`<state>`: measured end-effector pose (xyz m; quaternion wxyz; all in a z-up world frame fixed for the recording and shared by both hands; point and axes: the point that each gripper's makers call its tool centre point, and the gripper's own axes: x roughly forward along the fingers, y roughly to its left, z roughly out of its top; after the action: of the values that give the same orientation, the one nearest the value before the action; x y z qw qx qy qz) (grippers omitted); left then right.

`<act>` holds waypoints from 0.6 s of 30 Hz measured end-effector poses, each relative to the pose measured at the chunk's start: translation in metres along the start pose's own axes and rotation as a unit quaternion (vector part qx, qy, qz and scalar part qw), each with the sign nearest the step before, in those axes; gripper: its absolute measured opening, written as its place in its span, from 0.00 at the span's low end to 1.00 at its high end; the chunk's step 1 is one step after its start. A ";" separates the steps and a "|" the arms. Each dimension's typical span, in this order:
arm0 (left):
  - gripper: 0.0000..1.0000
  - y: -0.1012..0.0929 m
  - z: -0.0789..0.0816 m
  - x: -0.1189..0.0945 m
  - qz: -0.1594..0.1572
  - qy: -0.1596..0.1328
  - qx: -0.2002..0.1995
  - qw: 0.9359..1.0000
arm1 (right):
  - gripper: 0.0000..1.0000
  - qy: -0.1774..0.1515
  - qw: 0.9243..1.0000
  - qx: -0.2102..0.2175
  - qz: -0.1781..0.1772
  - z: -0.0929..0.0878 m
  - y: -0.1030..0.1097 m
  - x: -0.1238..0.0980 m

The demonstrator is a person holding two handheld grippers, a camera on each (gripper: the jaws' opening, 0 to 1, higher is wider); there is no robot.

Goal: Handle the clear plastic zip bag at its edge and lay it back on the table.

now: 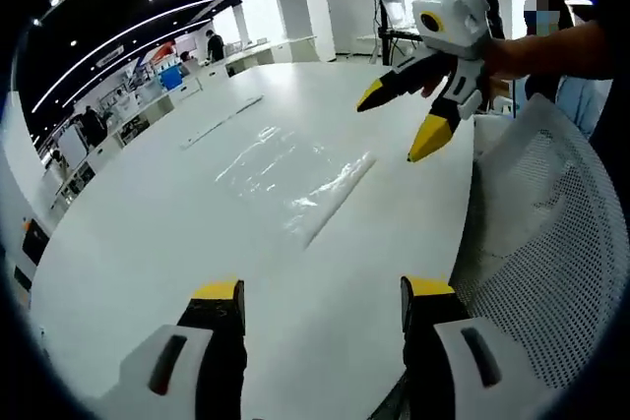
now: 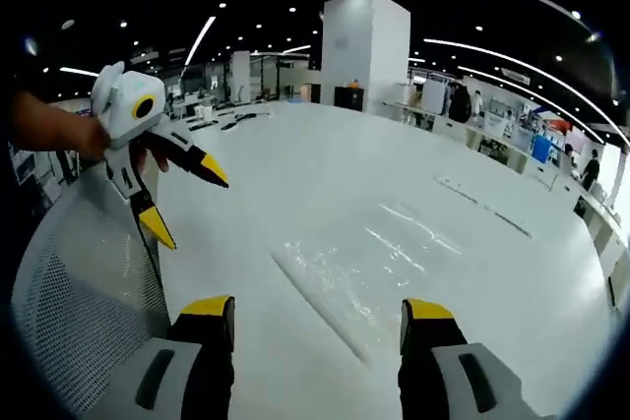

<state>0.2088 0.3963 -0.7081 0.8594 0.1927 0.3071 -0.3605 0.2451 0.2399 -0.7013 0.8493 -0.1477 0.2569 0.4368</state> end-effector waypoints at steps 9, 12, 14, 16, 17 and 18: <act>0.81 0.000 0.000 -0.005 0.007 -0.043 -0.065 0.997 | 0.80 -0.017 0.999 0.034 -0.030 -0.013 -0.001 -0.013; 0.86 0.003 -0.002 -0.007 0.010 -0.047 -0.100 0.994 | 0.86 -0.039 0.996 0.065 -0.036 -0.010 0.001 -0.017; 0.88 0.005 -0.002 -0.007 0.013 -0.050 -0.106 0.993 | 0.89 -0.040 0.996 0.065 -0.042 -0.011 0.002 -0.020; 0.90 0.005 -0.001 -0.007 0.018 -0.053 -0.108 0.993 | 0.91 -0.046 0.996 0.063 -0.048 -0.009 0.003 -0.023; 0.91 0.006 -0.001 -0.008 0.021 -0.054 -0.109 0.992 | 0.91 -0.049 0.996 0.062 -0.050 -0.008 0.003 -0.024; 0.91 0.006 -0.002 -0.008 0.023 -0.053 -0.110 0.992 | 0.92 -0.051 0.995 0.062 -0.053 -0.006 0.004 -0.027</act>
<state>0.2084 0.4053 -0.7036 0.8983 0.0844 0.2950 -0.3146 0.2269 0.2214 -0.6914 0.8908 -0.0856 0.2314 0.3815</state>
